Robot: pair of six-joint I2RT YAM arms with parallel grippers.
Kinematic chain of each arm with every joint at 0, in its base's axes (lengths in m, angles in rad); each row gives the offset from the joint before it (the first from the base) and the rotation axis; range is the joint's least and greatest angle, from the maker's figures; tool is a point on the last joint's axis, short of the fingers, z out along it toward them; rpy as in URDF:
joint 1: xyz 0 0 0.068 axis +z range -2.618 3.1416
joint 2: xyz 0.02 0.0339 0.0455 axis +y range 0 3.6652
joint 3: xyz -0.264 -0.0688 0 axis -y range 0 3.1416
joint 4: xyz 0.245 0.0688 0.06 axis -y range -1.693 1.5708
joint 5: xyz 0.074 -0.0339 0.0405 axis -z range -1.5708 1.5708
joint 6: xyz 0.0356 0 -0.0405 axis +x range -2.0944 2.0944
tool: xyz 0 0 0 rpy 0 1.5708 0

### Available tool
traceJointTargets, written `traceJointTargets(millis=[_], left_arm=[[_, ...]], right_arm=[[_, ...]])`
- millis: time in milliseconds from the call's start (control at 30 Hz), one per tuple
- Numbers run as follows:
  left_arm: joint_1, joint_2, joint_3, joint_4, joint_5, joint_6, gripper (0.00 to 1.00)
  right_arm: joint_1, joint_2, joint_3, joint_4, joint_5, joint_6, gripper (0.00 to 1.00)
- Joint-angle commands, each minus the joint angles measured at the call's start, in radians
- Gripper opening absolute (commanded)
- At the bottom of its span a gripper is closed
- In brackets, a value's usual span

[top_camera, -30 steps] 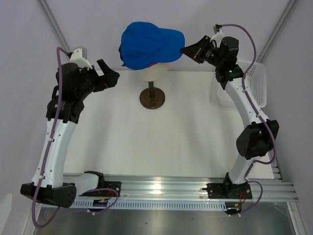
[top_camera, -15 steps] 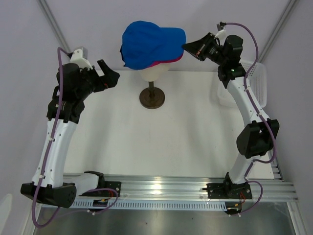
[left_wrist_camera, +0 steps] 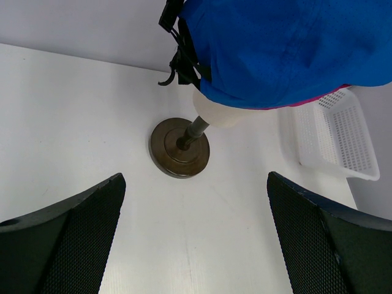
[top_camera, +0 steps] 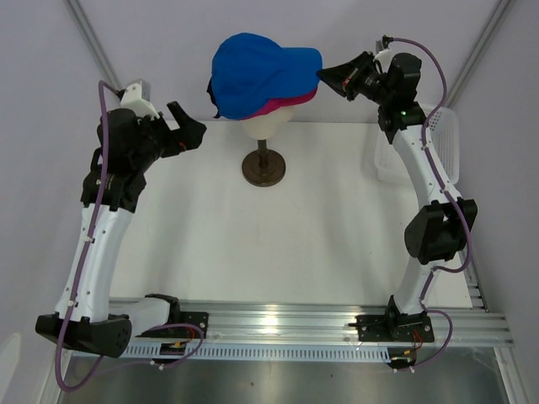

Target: Stack the hats

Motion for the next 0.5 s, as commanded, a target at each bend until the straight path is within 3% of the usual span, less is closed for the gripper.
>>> traceJointTargets(millis=[0,467], left_arm=[[0.006,-0.011,-0.011,0.033,-0.008,0.005,0.99],[0.006,-0.026,-0.003,0.025,-0.014,0.016,0.99]], right_arm=[[-0.005,0.000,0.100,-0.104,0.027,-0.047,0.00],[-0.007,0.022,0.083,-0.186,0.034,-0.204,0.00]])
